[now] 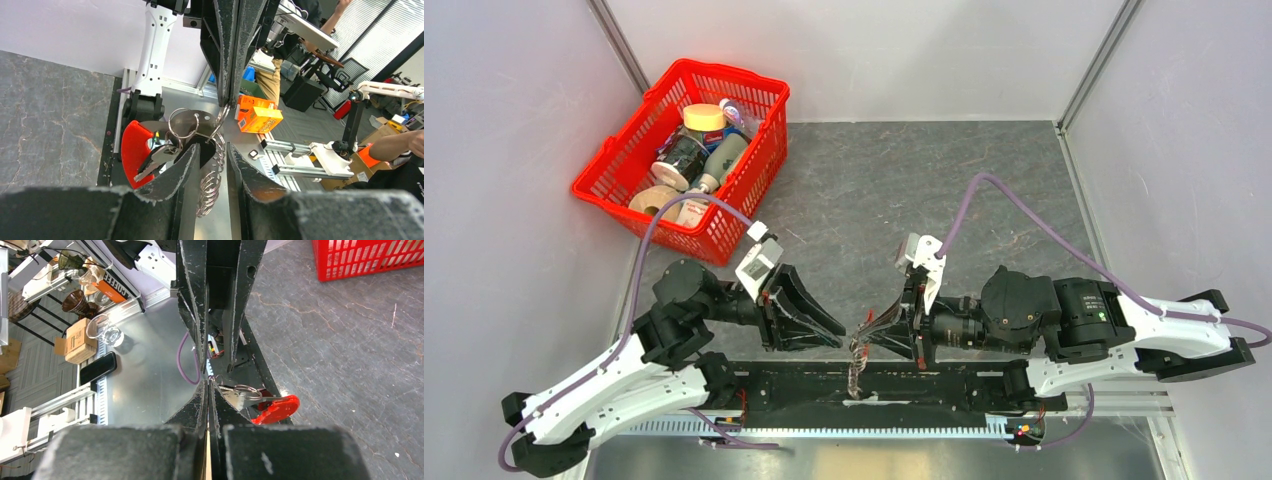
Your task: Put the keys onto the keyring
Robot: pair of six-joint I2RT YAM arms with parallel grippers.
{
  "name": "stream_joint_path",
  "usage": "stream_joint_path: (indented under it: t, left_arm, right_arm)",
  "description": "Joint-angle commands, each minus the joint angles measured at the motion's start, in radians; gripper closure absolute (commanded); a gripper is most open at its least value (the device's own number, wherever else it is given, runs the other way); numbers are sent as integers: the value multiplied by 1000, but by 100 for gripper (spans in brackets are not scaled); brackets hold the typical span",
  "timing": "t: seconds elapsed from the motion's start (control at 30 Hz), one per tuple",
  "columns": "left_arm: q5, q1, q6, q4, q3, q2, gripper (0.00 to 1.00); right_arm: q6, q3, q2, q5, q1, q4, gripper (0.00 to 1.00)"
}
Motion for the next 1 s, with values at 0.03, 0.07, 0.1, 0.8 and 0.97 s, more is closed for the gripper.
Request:
stream_joint_path:
  t: [0.03, 0.07, 0.1, 0.8, 0.97]
  left_arm:
    - [-10, 0, 42, 27, 24, 2, 68]
    - [-6, 0, 38, 36, 23, 5, 68]
    - [-1, 0, 32, 50, 22, 8, 68]
    - [51, 0, -20, 168, -4, 4, 70]
    - [60, 0, -25, 174, -14, -1, 72]
  right_arm:
    - [-16, 14, -13, -29, -2, 70, 100]
    - [-16, 14, -12, -31, -2, 73, 100]
    - [-16, 14, -10, -31, -2, 76, 100]
    - [-16, 15, 9, -20, -2, 108, 100]
    - [-19, 13, 5, -15, -3, 124, 100]
